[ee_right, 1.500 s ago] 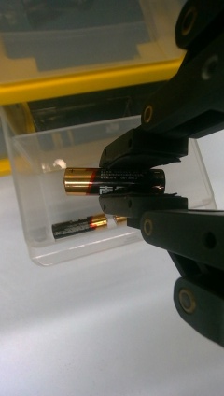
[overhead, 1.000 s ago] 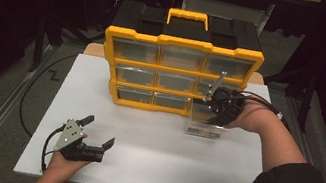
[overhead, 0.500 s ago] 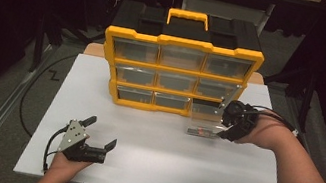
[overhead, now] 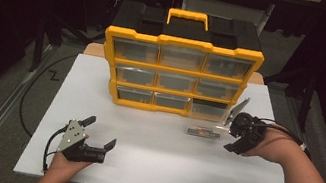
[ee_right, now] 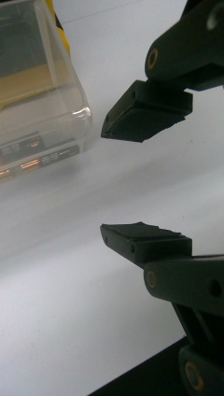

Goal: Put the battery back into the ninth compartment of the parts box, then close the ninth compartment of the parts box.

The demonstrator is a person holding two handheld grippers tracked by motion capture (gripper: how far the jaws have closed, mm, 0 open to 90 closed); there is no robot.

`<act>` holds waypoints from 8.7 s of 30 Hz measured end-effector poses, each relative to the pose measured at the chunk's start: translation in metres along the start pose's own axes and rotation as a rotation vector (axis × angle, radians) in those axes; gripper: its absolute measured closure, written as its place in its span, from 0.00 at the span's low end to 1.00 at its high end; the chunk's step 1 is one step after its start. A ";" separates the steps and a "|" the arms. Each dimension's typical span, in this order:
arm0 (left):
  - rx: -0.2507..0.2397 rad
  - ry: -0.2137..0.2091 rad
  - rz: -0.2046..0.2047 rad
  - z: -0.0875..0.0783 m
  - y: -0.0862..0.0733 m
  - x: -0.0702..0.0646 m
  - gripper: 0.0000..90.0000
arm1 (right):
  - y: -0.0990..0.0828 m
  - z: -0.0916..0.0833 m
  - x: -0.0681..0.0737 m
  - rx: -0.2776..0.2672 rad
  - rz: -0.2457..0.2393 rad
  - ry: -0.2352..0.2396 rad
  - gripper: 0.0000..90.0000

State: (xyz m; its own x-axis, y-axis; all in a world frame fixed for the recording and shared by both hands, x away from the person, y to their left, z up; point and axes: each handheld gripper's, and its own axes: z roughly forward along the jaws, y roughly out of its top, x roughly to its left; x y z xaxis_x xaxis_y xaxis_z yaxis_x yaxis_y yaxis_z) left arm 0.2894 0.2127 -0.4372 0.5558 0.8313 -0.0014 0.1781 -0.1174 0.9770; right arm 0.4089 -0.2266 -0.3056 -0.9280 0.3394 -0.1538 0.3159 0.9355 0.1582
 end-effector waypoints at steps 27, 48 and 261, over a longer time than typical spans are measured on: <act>0.011 -0.008 0.005 0.001 -0.001 0.000 0.00 | -0.017 0.067 0.019 0.002 0.089 -0.006 0.06; 0.032 0.017 -0.019 0.002 -0.002 0.003 0.00 | -0.033 0.081 0.029 -0.201 0.179 -0.110 0.01; 0.043 0.000 -0.013 0.004 0.004 -0.002 0.01 | 0.003 0.115 0.004 -0.862 0.530 -0.440 1.00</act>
State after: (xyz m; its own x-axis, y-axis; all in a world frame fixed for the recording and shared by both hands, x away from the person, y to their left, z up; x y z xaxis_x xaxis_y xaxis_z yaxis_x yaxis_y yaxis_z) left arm 0.2919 0.2083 -0.4344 0.5535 0.8328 -0.0137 0.2195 -0.1300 0.9669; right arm 0.4284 -0.2112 -0.4184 -0.5104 0.8425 -0.1723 0.2500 0.3370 0.9077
